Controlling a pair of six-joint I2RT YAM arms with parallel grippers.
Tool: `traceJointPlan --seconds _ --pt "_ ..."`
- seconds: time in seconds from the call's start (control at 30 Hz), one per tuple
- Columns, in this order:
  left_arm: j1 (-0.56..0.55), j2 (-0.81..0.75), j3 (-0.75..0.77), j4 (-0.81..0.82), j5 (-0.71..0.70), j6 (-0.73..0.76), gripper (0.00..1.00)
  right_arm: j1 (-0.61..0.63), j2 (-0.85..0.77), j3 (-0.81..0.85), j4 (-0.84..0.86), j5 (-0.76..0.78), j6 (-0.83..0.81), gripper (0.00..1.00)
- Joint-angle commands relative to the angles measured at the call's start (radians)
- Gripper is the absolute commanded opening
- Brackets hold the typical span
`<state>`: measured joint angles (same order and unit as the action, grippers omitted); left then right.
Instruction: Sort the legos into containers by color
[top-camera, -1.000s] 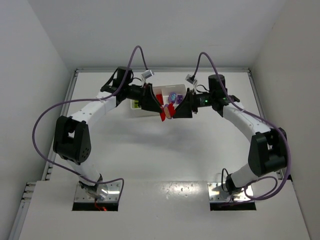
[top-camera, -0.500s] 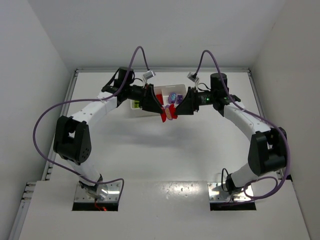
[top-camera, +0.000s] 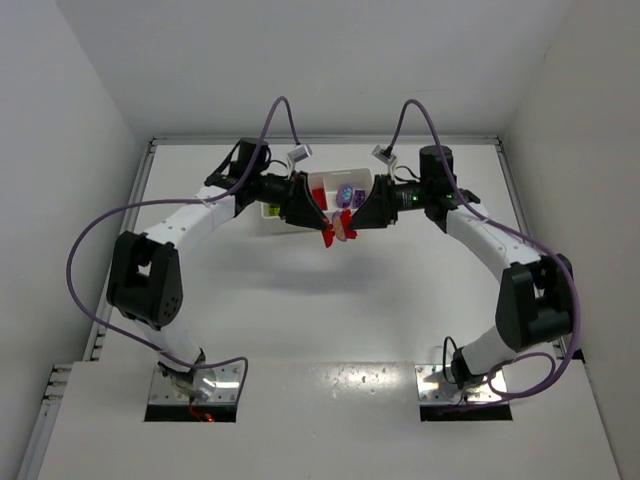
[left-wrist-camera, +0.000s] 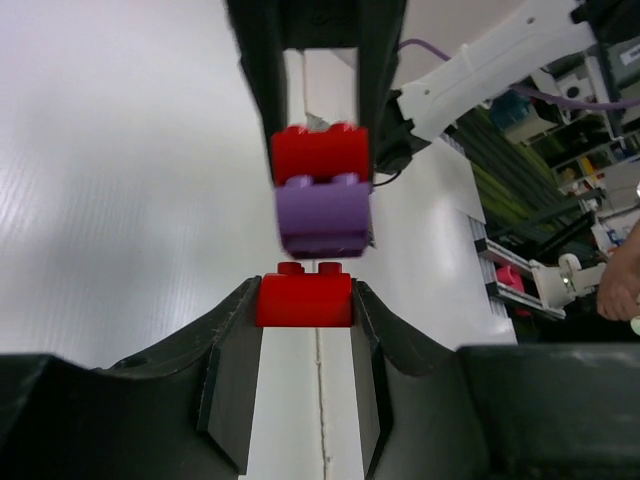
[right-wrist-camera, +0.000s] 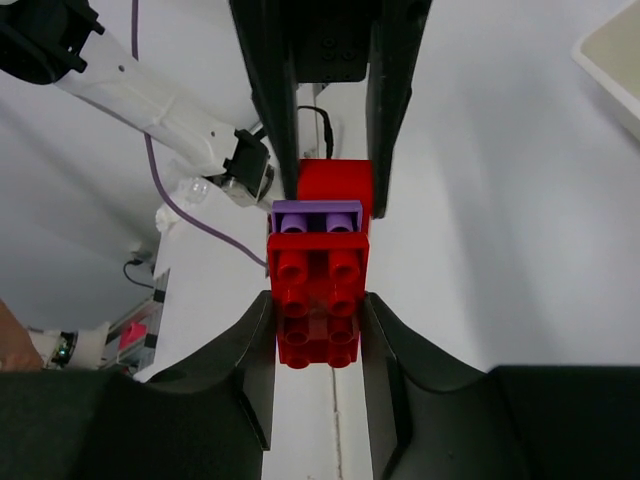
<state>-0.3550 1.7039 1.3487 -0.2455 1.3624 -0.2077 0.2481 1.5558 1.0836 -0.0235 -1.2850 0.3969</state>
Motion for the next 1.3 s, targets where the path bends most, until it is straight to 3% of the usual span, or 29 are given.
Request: traceJointPlan --seconds 0.0,0.1,0.23,0.43,0.67,0.8,0.87,0.9,0.97,1.13,1.17,1.27 --pt "0.036 -0.061 -0.045 0.003 -0.066 0.056 0.01 -0.012 0.001 0.047 0.063 -0.048 -0.012 0.04" --pt "0.059 -0.127 -0.086 0.003 -0.199 0.08 0.01 -0.035 -0.011 0.047 0.053 -0.048 -0.012 0.02" --pt "0.059 -0.184 -0.099 0.014 -0.527 0.103 0.01 -0.072 -0.048 0.013 0.043 -0.013 -0.012 0.01" --pt "-0.018 -0.112 -0.002 0.071 -0.918 0.085 0.01 -0.128 -0.123 -0.031 -0.042 0.081 -0.043 0.0" --pt "-0.051 0.069 0.118 0.071 -1.082 0.085 0.21 -0.168 -0.177 -0.063 -0.067 0.108 -0.052 0.0" --pt "-0.052 0.147 0.168 0.071 -1.154 0.085 0.24 -0.191 -0.186 -0.063 -0.085 0.118 -0.061 0.0" --pt "-0.061 0.175 0.199 0.071 -1.163 0.085 0.31 -0.201 -0.195 -0.073 -0.085 0.118 -0.061 0.0" --pt "-0.061 0.189 0.21 0.061 -1.163 0.085 0.41 -0.201 -0.195 -0.073 -0.085 0.118 -0.061 0.0" --pt "-0.061 0.207 0.228 0.061 -1.163 0.071 0.54 -0.201 -0.195 -0.073 -0.085 0.118 -0.061 0.0" --pt "-0.061 0.174 0.201 0.118 -1.018 0.062 0.94 -0.21 -0.177 -0.073 -0.066 0.118 -0.061 0.0" --pt "-0.047 0.162 0.187 0.159 -0.978 0.039 0.94 -0.21 -0.166 -0.073 -0.066 0.118 -0.05 0.0" --pt "0.013 0.1 0.118 0.305 -0.55 -0.054 0.9 -0.21 -0.145 -0.073 -0.029 0.107 -0.002 0.0"
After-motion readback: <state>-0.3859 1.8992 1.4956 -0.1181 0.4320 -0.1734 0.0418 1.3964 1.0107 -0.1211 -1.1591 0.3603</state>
